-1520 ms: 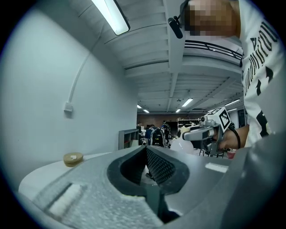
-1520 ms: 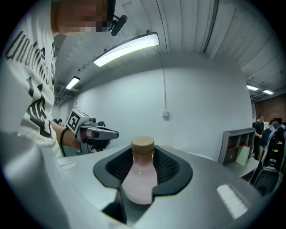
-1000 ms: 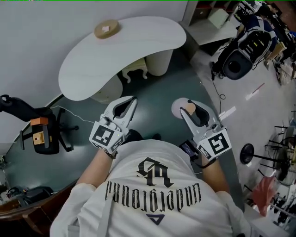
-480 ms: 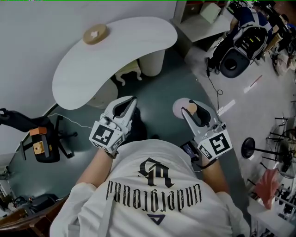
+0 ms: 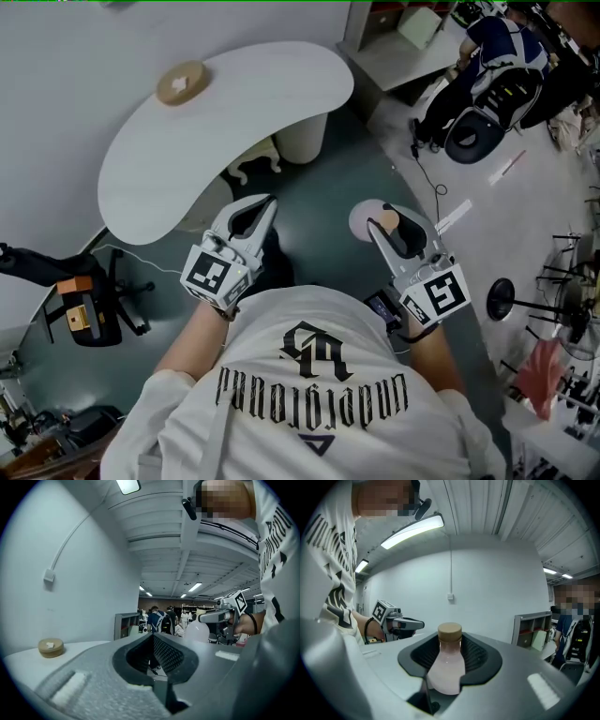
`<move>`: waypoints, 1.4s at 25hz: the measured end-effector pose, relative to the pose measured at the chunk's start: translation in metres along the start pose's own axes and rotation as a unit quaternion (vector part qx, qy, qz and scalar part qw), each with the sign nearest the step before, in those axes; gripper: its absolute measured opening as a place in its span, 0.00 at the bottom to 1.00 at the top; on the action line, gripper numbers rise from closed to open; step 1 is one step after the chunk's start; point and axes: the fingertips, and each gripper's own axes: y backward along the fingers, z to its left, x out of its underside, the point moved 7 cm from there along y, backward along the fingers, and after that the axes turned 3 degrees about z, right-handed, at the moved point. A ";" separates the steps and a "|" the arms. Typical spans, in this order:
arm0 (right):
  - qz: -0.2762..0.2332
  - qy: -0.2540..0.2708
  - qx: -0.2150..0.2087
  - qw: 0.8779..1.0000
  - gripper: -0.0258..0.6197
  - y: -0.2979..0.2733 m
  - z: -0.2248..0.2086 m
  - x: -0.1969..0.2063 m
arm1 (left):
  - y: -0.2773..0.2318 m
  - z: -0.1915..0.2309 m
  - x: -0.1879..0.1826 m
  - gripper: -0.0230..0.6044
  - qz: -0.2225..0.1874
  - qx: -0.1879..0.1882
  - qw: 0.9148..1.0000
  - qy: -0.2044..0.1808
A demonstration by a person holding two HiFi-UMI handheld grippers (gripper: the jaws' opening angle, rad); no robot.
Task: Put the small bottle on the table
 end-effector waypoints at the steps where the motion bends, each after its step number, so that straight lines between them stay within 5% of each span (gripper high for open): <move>1: 0.001 0.000 0.001 1.000 0.25 -0.008 -0.004 -0.002 | -0.004 0.008 0.000 0.05 0.001 0.001 1.000 0.001; 23: 0.001 0.001 0.044 0.999 0.25 -0.225 -0.060 -0.065 | -0.067 0.240 -0.042 0.05 0.001 0.036 0.999 -0.002; 35: 0.003 0.001 0.023 1.000 0.25 -0.299 -0.050 -0.076 | -0.054 0.306 -0.041 0.05 0.005 0.023 1.000 0.001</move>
